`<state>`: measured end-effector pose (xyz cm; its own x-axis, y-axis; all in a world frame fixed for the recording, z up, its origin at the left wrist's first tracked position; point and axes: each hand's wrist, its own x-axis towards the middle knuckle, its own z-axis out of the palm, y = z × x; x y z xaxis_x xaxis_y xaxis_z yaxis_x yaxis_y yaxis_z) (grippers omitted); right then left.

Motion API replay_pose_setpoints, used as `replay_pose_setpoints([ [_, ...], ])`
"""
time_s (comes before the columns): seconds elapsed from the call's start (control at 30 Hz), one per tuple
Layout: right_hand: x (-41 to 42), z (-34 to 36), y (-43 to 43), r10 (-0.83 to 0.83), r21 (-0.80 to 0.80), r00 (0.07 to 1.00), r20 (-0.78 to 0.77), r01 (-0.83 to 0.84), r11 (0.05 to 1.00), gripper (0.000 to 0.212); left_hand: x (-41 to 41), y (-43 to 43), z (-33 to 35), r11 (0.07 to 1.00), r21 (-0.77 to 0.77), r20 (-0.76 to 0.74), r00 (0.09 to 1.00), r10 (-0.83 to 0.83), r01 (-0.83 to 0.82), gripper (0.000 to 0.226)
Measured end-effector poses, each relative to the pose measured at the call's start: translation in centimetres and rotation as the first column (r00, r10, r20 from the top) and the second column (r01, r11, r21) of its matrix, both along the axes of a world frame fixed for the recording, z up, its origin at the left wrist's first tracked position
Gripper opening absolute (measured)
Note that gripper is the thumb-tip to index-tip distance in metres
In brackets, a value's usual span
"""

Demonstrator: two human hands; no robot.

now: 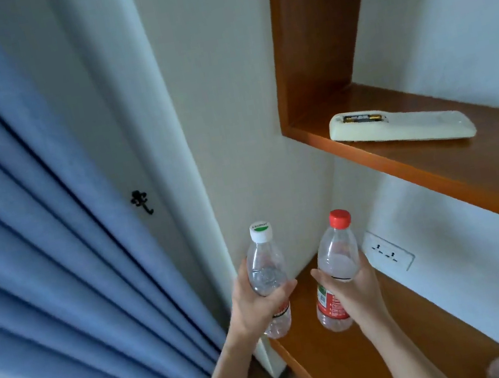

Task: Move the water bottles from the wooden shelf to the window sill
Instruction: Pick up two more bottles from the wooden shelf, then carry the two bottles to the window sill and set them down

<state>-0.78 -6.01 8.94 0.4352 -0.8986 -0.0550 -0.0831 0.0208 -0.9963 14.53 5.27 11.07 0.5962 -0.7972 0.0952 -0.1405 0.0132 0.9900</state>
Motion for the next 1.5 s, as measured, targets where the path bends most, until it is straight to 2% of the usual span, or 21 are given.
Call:
replay_pose_setpoints([
  [0.13, 2.3, -0.5, 3.0, 0.195, -0.046, 0.98, 0.044, -0.193, 0.98, 0.07, 0.1, 5.2, -0.7, 0.983, 0.0, -0.034, 0.982, 0.183, -0.183, 0.05],
  [0.27, 5.5, -0.9, 7.1, 0.396, -0.099, 0.917, 0.039, -0.391, 0.915, 0.064, 0.5, 11.3, -1.0, 0.899, 0.04, -0.046, 0.898, 0.438, -0.437, 0.05],
  [0.43, 10.5, -0.4, 13.5, 0.62, -0.082, 0.784, 0.032, -0.616, 0.783, 0.069, 1.5, 19.7, -0.4, 0.731, 0.071, -0.027, 0.731, 0.682, -0.679, 0.048],
  [0.67, 16.7, 0.8, 24.7, 0.825, -0.184, 0.564, -0.008, -0.812, 0.554, 0.051, 1.0, 32.2, 0.4, 0.427, 0.065, -0.012, 0.427, 0.904, -0.902, 0.06],
  [0.73, 18.1, 0.9, 28.2, 0.869, -0.2, 0.494, -0.015, -0.853, 0.481, 0.051, 0.6, 35.5, 0.6, 0.337, 0.064, -0.007, 0.338, 0.941, -0.939, 0.064],
  [0.93, 21.5, 0.9, 38.7, 0.967, -0.258, 0.244, -0.069, -0.941, 0.219, 0.056, -0.1, 44.6, 0.9, 0.083, 0.056, 0.038, 0.085, 0.996, -0.995, 0.044],
  [1.1, 25.2, 1.1, 46.7, 0.983, -0.285, 0.139, -0.123, -0.953, 0.1, 0.059, 1.0, 52.6, 0.7, -0.064, 0.051, 0.021, -0.063, 0.998, -0.997, 0.063],
  [1.23, 29.0, 1.7, 53.2, 0.984, -0.298, 0.1, -0.146, -0.953, 0.053, 0.074, 3.3, 59.3, 0.1, -0.131, 0.044, -0.005, -0.131, 0.991, -0.99, 0.059],
  [1.5, 36.8, 2.7, 66.3, 0.99, -0.276, 0.036, -0.136, -0.961, -0.004, 0.057, 9.2, 71.5, 0.5, -0.185, 0.026, 0.033, -0.184, 0.982, -0.982, 0.057],
])
